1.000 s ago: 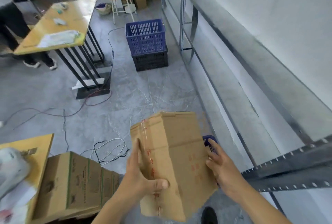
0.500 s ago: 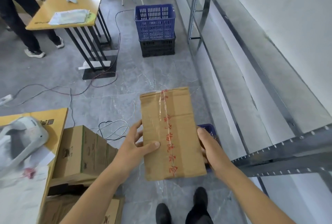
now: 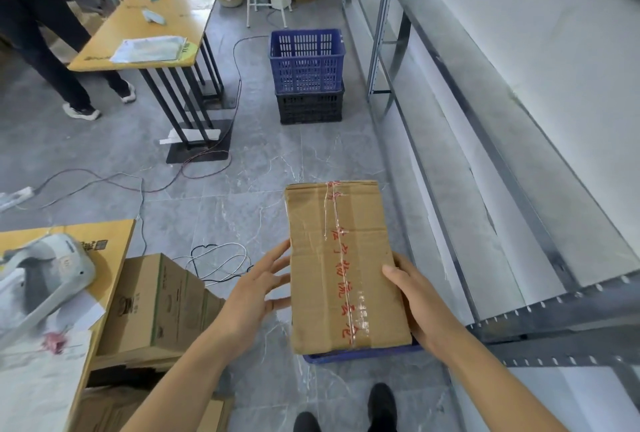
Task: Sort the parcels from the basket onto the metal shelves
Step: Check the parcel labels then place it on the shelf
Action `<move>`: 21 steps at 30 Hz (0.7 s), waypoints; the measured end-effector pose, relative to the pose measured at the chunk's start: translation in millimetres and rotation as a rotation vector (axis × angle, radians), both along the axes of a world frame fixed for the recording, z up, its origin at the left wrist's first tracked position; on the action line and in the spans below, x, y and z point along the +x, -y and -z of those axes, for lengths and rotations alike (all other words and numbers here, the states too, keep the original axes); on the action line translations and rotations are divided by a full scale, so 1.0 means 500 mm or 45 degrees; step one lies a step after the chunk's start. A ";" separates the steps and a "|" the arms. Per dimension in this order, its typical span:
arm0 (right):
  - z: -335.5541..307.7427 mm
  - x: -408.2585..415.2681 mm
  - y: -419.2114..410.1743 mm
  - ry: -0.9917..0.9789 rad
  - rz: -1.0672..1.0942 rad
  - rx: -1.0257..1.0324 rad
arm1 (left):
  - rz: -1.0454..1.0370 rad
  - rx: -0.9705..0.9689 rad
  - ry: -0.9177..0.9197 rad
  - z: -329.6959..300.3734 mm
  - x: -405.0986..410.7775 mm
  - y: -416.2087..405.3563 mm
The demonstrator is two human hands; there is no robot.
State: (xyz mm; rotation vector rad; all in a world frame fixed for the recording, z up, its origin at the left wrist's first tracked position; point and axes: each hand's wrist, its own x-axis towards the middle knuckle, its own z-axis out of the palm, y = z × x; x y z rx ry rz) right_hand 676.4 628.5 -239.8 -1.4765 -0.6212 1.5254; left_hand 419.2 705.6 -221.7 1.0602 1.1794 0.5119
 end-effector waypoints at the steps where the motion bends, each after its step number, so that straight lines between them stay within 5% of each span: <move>1: 0.000 0.005 0.002 -0.005 0.003 0.009 | 0.007 0.029 -0.005 -0.003 0.004 0.000; 7: 0.006 0.017 0.018 -0.028 0.150 0.114 | -0.021 0.274 -0.191 0.002 0.005 0.016; 13: 0.010 -0.002 0.024 -0.104 0.156 0.086 | -0.064 -0.005 -0.071 -0.021 -0.031 0.038; 21: -0.001 0.016 0.020 0.486 -0.154 0.145 | -0.104 0.035 -0.063 -0.044 -0.042 0.076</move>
